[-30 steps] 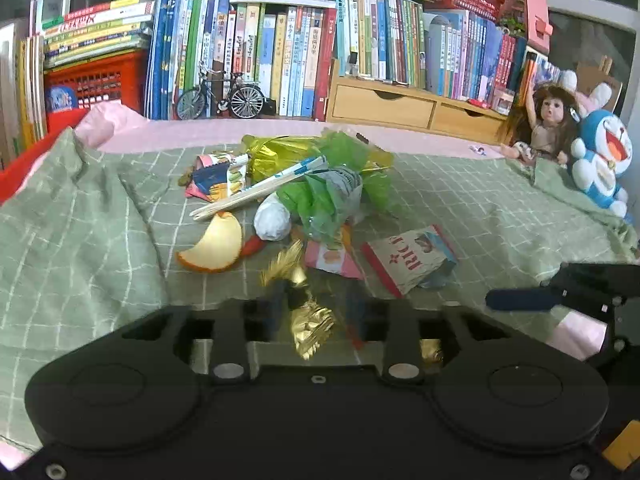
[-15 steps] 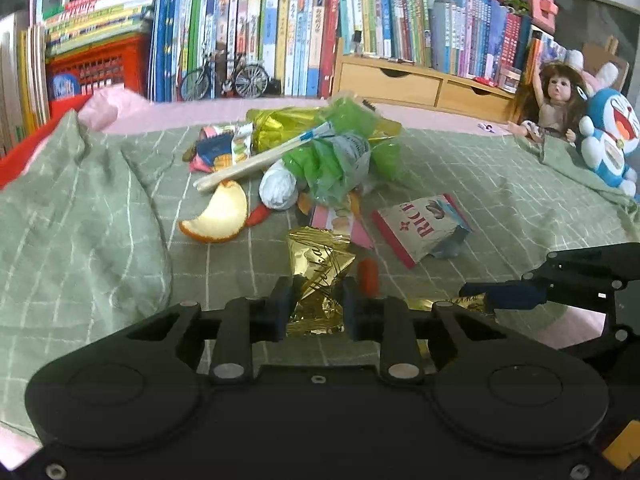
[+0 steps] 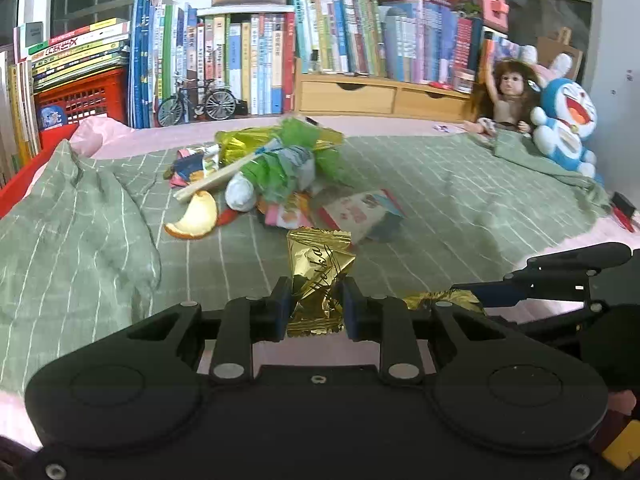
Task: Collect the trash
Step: 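Lift the gold foil wrapper with the left tool while the right tool grasps and lifts the gold packet, then carry both gold items over the bed edge down toward the black bin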
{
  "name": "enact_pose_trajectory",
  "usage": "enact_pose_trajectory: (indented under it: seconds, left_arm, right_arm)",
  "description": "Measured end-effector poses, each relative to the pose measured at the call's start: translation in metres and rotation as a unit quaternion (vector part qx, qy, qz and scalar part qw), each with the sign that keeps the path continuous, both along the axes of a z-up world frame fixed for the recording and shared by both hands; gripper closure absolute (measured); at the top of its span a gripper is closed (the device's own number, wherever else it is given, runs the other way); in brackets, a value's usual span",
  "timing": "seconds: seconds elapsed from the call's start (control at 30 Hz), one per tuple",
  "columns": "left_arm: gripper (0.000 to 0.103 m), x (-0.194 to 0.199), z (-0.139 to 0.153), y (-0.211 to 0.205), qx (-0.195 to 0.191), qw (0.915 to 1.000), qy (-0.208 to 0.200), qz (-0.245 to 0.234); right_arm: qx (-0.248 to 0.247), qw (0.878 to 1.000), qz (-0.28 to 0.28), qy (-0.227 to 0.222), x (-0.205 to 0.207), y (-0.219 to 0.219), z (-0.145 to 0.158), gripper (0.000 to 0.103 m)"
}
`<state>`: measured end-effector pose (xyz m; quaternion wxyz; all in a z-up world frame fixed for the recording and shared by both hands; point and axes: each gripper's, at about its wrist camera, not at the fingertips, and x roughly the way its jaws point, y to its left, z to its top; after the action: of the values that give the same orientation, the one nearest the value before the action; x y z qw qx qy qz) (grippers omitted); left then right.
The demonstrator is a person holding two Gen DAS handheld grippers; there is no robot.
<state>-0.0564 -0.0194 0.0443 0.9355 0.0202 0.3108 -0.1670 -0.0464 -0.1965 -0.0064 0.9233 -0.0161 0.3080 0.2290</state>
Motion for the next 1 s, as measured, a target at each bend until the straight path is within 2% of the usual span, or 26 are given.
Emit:
enact_pose_trajectory:
  seconds: [0.33,0.5,0.73,1.0]
  left_arm:
    - [0.078,-0.064,0.000,0.008,-0.005,0.9989,0.024,-0.039]
    - [0.078,-0.090,-0.008,0.009,-0.001,0.9969,0.048,-0.062]
    - [0.078,-0.111,-0.039,0.003,0.006,0.9899,0.106,-0.093]
    - [0.077,-0.100,-0.092,-0.008,0.025,0.9763,0.187,-0.107]
  right_arm:
    - [0.066,0.993,-0.072,0.064,-0.048,-0.031,-0.005,0.063]
    - [0.054,0.991,-0.077,0.092,-0.070,-0.033,-0.015,0.062]
    - [0.035,0.982,-0.093,0.160,-0.082,-0.030,-0.049,0.061]
    - [0.027,0.971,-0.109,0.211,-0.076,-0.029,-0.088,0.059]
